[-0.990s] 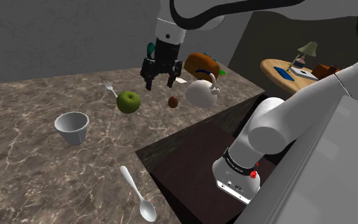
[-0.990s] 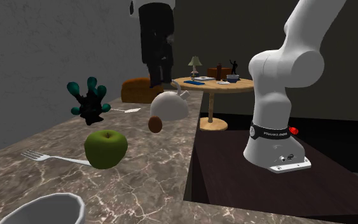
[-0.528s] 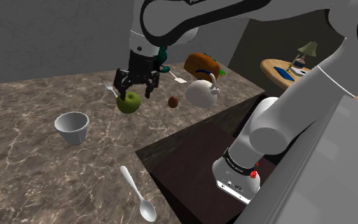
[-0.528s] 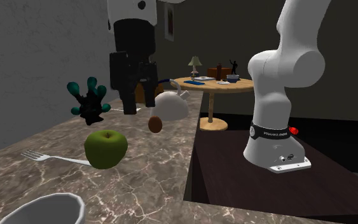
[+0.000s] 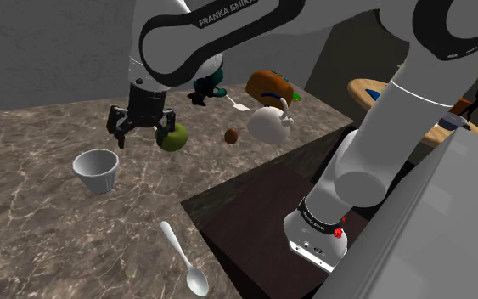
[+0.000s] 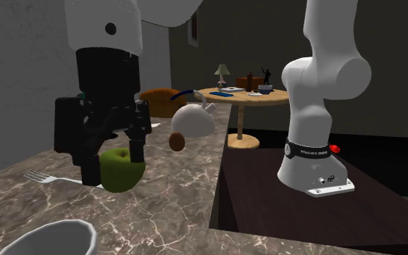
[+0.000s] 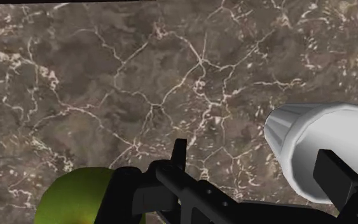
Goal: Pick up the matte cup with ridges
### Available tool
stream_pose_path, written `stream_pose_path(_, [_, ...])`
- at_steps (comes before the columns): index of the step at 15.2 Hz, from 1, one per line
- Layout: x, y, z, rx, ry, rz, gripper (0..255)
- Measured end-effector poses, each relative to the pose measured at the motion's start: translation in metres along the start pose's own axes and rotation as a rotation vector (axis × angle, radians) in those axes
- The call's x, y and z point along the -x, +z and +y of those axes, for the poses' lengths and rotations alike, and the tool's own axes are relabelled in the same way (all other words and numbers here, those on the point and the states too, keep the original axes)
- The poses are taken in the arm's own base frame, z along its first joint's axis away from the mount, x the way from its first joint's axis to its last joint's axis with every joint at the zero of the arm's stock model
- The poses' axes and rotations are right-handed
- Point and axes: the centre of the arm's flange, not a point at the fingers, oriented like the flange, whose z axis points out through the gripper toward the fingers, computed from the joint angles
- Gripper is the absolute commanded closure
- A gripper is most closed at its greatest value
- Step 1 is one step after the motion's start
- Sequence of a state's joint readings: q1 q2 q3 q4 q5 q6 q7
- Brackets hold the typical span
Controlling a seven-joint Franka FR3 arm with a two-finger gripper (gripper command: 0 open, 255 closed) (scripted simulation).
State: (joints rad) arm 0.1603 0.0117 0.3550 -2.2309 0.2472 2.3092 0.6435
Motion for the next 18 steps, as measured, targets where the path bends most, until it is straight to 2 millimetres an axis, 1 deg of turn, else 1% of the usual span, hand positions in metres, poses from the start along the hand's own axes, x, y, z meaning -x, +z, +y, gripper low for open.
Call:
stream_pose_path(2, [-0.009, 0.012, -0.014, -0.014, 0.007, 0.004, 0])
stream_pose_path(4, [-0.014, 0.027, -0.037, -0.028, 0.013, 0.006, 0])
stream_pose_path(5, [-0.016, 0.032, -0.043, -0.033, 0.016, 0.007, 0])
stream_pose_path(8, [-0.019, 0.047, -0.047, -0.038, 0.019, 0.008, 0])
stream_pose_path(13, [-0.021, 0.073, -0.042, -0.038, 0.019, 0.008, 0])
stream_pose_path(14, [-0.022, 0.075, -0.043, -0.039, 0.019, 0.008, 255])
stream_pose_path(18, [-0.023, 0.076, -0.043, -0.039, 0.019, 0.009, 255])
